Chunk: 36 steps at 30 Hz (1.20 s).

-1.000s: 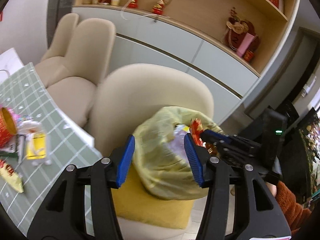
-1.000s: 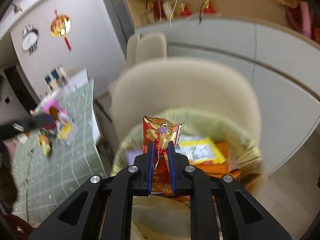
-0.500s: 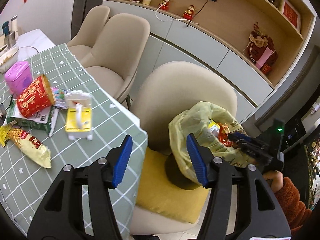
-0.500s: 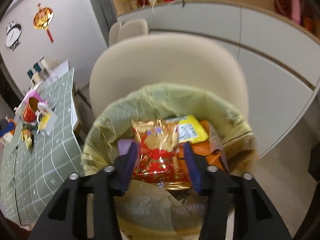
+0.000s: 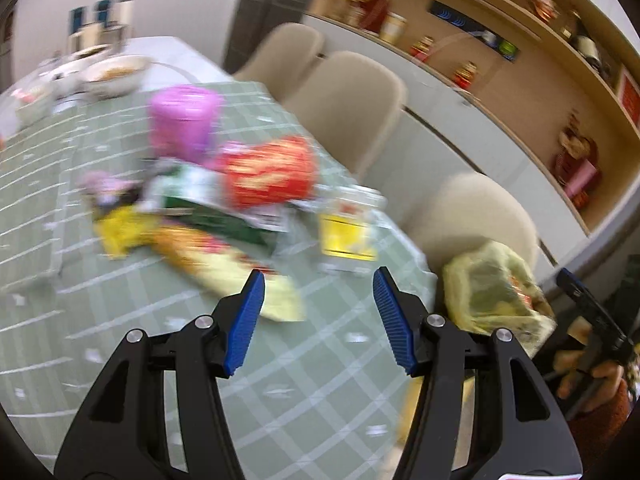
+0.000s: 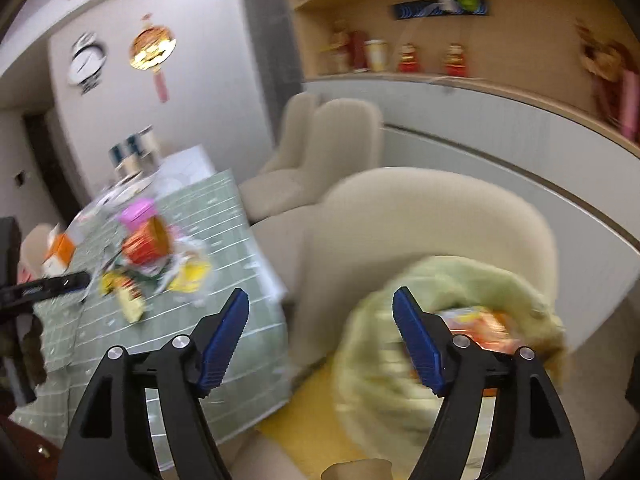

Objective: Collect trash
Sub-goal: 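Move both tools back to the table toward the red can, then grasp the red can with the left gripper while the right gripper grasps the long gold snack bag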

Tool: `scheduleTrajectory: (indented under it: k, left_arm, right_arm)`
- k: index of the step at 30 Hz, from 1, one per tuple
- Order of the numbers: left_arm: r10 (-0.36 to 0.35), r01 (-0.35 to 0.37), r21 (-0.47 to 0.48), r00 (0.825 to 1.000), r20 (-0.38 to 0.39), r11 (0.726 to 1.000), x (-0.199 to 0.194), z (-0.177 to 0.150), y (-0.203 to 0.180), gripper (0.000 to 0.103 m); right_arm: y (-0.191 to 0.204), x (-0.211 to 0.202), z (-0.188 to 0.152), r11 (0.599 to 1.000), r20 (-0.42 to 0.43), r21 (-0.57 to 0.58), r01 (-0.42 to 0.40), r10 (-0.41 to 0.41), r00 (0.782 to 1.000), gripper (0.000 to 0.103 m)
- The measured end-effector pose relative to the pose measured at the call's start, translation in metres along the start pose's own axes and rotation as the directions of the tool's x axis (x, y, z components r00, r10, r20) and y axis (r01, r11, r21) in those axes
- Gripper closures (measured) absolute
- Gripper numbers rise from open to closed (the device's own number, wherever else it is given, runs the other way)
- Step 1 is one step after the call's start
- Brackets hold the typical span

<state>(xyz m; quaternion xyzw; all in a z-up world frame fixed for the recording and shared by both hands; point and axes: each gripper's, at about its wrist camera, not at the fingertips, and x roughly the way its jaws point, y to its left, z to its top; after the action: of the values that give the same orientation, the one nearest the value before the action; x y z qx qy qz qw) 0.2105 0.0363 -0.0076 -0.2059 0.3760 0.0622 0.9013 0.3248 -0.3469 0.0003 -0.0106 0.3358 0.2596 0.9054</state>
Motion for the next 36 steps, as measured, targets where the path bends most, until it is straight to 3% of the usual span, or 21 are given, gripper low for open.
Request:
scheduleTrajectory:
  k: [5,8,12,14,16,17,20,24,27,28,30,33,36]
  left_arm:
    - [0.083,-0.081,-0.074,0.996,0.028,0.994,-0.020,0.005,0.075,0.049]
    - [0.097,-0.093,-0.070,0.994,0.045,0.993,-0.029,0.010,0.102,0.048]
    - [0.043,-0.043,0.005,0.998,0.050,0.999,-0.027,0.021,0.112,0.046]
    - [-0.027,0.022,0.107,0.999,0.046,0.994,-0.022,0.032,0.101,0.043]
    - [-0.081,0.071,0.246,0.996,0.029,0.967,-0.012,0.043,0.079,0.042]
    - [-0.093,0.081,0.334,0.996,0.019,0.939,-0.002,0.052,0.064,0.042]
    - [-0.060,0.057,0.501,0.998,-0.010,0.864,0.033,0.073,0.030,0.042]
    - [-0.045,0.096,0.575,0.994,-0.103,0.812,0.084,0.095,0.007,0.042]
    - [0.031,0.096,0.656,0.983,-0.179,0.749,0.121,0.096,-0.006,0.042]
    - [0.047,0.100,0.666,0.979,-0.199,0.739,0.128,0.095,-0.007,0.042]
    - [0.062,0.092,0.664,0.977,-0.205,0.742,0.135,0.094,-0.006,0.041]
    - [0.032,0.104,0.592,0.976,-0.214,0.799,0.128,0.094,0.002,0.049]
    - [-0.004,0.102,0.511,0.982,-0.189,0.854,0.100,0.089,0.013,0.051]
  right_arm:
    - [0.071,0.017,0.008,0.995,-0.017,-0.095,-0.039,0.038,0.999,0.032]
    - [0.100,0.030,0.011,0.991,-0.032,-0.128,-0.039,0.036,0.999,0.032]
    - [0.131,0.046,0.009,0.986,-0.055,-0.139,-0.090,0.083,0.995,0.032]
    - [0.142,0.052,0.008,0.986,-0.059,-0.146,-0.084,0.076,0.995,0.032]
    - [0.146,0.055,0.007,0.988,-0.065,-0.137,-0.077,0.069,0.996,0.032]
    - [0.146,0.055,0.005,0.989,-0.067,-0.129,-0.074,0.066,0.996,0.032]
    - [0.139,0.058,0.002,0.993,-0.086,-0.093,-0.071,0.064,0.994,0.032]
    - [0.125,0.057,-0.003,0.996,-0.108,-0.053,-0.074,0.068,0.992,0.032]
    - [0.117,0.057,-0.009,0.997,-0.120,-0.045,-0.061,0.055,0.991,0.032]
    - [0.114,0.057,-0.011,0.998,-0.127,-0.041,-0.055,0.049,0.991,0.032]
    - [0.112,0.059,-0.016,0.998,-0.138,-0.039,-0.046,0.040,0.990,0.032]
    - [0.113,0.063,-0.024,0.999,-0.157,-0.040,-0.030,0.023,0.987,0.032]
    - [0.119,0.069,-0.027,0.999,-0.164,-0.033,-0.029,0.023,0.986,0.032]
